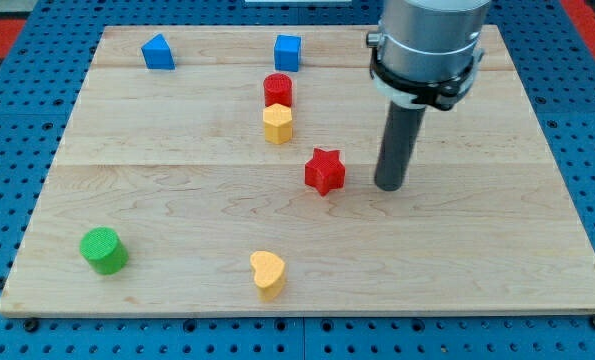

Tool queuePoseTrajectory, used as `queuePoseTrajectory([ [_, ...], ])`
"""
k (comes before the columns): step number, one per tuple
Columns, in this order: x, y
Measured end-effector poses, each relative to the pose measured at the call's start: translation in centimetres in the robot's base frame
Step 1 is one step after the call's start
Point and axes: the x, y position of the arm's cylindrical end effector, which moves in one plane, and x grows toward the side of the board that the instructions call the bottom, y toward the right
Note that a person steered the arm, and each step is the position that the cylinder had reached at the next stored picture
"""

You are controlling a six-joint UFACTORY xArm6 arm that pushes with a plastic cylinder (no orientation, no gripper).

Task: Align the yellow heart and green circle in line with the red star

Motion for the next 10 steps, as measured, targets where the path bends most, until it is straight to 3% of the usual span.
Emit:
queuePoseTrajectory([
  [1, -0.8, -6.2],
  [2, -1.8, -7.7],
  [3, 0.3, -2.1],
  [4, 11.6, -2.4],
  [5, 14.4, -2.6],
  [6, 14.4, -3.8],
  [8, 12.9, -14.6],
  [9, 9.1, -10.0],
  [10, 7.1, -9.7],
])
